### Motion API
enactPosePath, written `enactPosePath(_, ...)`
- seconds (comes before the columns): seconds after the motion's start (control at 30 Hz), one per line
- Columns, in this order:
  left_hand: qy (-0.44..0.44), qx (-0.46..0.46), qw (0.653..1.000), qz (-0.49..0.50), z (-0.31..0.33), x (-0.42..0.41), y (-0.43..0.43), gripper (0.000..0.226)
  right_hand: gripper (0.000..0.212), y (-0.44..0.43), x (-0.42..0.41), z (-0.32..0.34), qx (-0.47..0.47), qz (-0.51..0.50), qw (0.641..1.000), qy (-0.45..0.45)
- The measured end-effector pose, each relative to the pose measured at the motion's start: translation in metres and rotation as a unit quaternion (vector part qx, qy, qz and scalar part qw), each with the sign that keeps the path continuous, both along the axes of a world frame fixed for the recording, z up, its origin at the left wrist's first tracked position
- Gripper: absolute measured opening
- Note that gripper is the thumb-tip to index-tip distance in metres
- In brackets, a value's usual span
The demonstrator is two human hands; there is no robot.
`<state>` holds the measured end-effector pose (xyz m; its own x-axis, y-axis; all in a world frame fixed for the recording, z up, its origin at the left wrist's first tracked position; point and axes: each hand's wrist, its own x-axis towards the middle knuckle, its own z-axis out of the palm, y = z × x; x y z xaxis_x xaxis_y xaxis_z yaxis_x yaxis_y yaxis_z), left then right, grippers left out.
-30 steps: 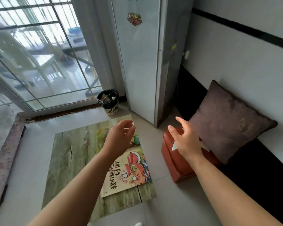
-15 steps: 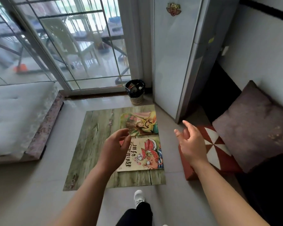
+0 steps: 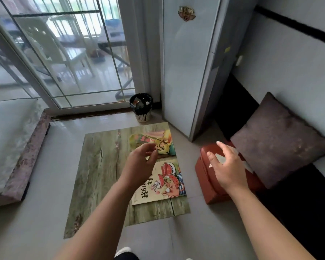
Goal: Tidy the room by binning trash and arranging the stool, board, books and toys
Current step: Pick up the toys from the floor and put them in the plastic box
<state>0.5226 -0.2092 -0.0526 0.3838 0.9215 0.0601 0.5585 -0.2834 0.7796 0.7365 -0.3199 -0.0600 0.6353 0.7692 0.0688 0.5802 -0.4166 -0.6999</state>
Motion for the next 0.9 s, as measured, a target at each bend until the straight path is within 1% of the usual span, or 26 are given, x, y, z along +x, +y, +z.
enactPosePath(0.1, 0.013, -0.005, 0.999, -0.051, -0.010, -0.013, 0.025, 0.031, 0.051, 0.007, -0.020, -0.008, -0.020, -0.035, 0.999, -0.015)
enactPosePath(0.17, 0.021, -0.017, 0.996, -0.087, -0.016, -0.028, 0.046, 0.032, 0.051, 0.015, -0.041, -0.014, -0.035, -0.073, 0.997, -0.009)
enactPosePath(0.43, 0.050, -0.068, 0.976, -0.201, -0.031, -0.096, 0.107, 0.030, 0.050, 0.028, -0.148, -0.023, -0.051, -0.202, 0.975, 0.076)
enactPosePath(0.57, 0.062, -0.108, 0.961, -0.248, -0.035, -0.109, 0.109, 0.029, 0.049, 0.012, -0.189, -0.024, -0.068, -0.284, 0.952, 0.097)
enactPosePath(0.73, 0.076, -0.121, 0.942, -0.303, -0.038, -0.118, 0.102, 0.030, 0.049, -0.009, -0.219, -0.025, -0.078, -0.331, 0.934, 0.114)
enactPosePath(0.9, 0.100, -0.117, 0.925, -0.346, -0.045, -0.123, 0.086, 0.028, 0.049, -0.035, -0.244, -0.041, -0.072, -0.377, 0.916, 0.122)
